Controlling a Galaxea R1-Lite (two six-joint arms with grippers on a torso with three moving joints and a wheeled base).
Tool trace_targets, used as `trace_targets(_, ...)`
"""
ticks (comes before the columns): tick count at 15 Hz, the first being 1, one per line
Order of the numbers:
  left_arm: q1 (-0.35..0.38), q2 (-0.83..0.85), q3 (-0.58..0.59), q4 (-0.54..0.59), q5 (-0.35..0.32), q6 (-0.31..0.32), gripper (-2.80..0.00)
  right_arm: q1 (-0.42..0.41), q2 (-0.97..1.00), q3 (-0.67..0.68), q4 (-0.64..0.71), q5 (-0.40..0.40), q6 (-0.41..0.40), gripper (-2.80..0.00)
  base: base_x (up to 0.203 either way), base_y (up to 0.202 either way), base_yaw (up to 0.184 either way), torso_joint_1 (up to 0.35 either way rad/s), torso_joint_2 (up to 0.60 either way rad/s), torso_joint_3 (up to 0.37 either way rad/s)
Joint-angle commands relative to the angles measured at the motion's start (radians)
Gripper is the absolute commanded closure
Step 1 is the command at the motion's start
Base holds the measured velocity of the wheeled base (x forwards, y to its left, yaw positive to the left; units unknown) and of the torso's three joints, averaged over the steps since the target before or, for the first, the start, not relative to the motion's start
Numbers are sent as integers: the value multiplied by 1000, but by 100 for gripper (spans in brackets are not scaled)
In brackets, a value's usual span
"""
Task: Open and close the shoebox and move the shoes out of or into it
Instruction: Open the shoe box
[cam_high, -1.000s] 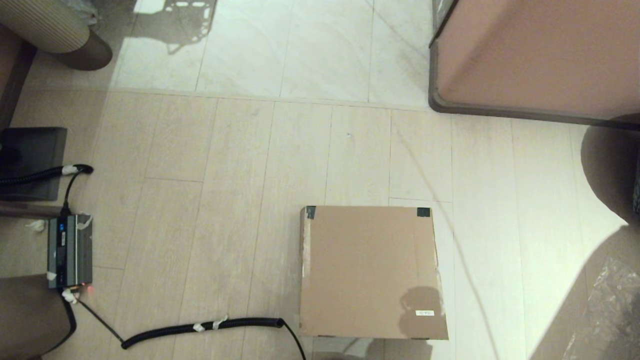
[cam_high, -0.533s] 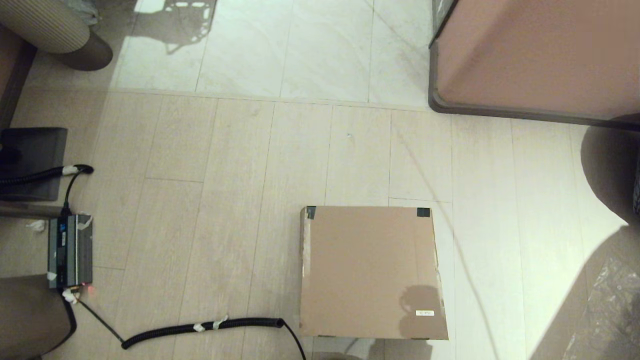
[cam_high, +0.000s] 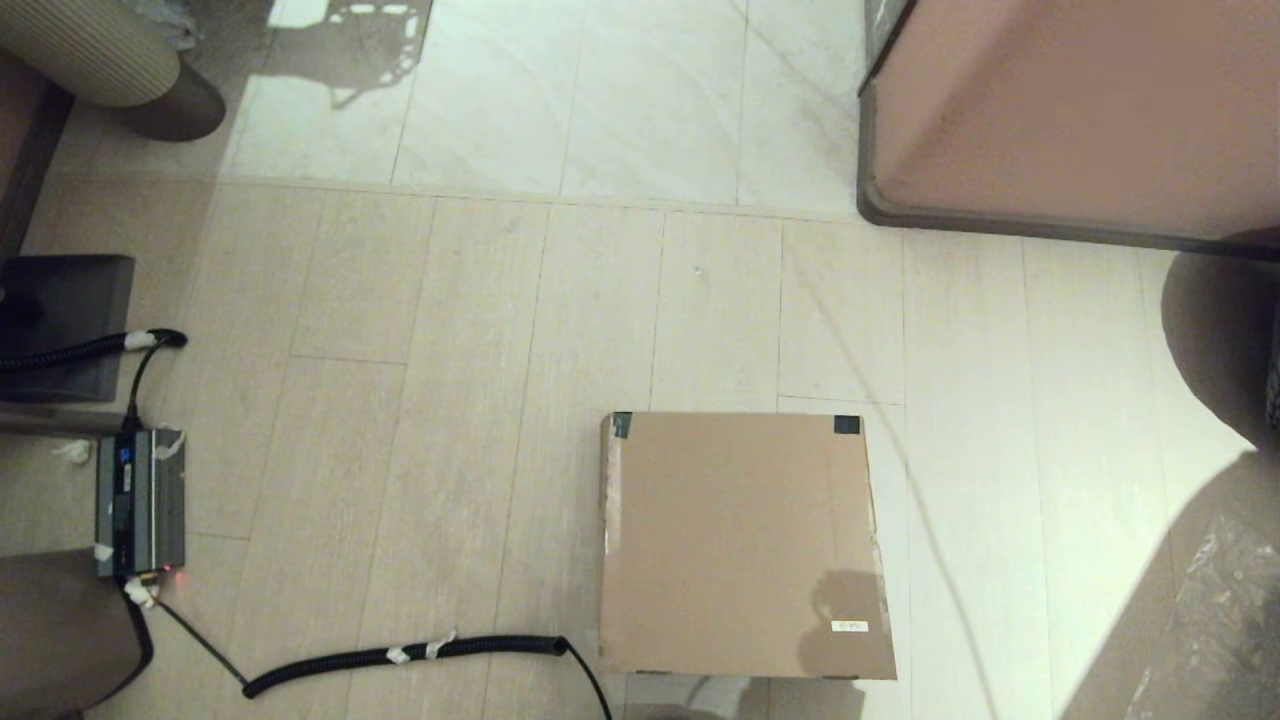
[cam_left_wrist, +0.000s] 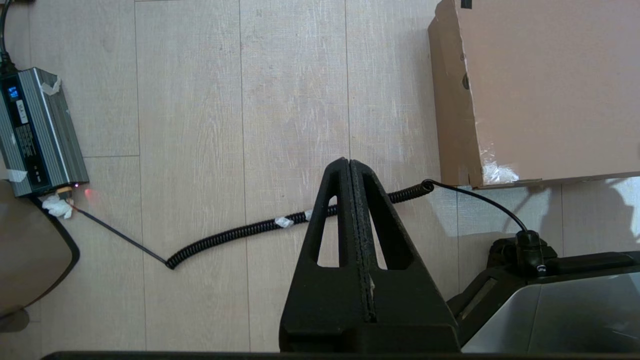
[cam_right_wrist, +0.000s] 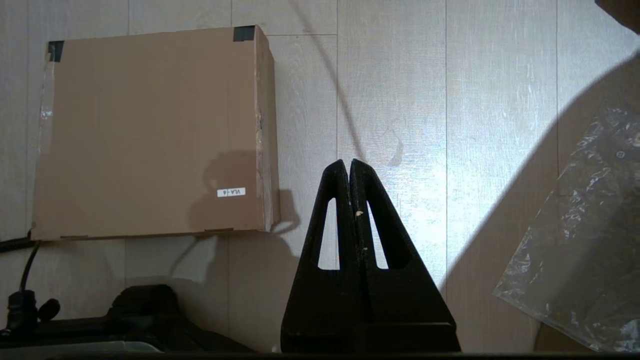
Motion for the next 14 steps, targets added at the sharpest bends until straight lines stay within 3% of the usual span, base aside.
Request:
trace_targets(1, 0, 0, 0, 1, 0, 0, 0, 0, 2, 2, 0, 1, -22, 0, 0, 0, 0, 0, 0, 0)
trace_targets(6, 0, 0, 0, 1, 1, -2, 0, 0, 2, 2, 5, 23, -109, 0, 0, 0, 0, 0, 0, 0)
trace_targets(14, 0, 1, 1, 1, 0, 7, 0, 0, 2, 2, 5, 25, -112, 0, 0, 0, 0, 0, 0, 0)
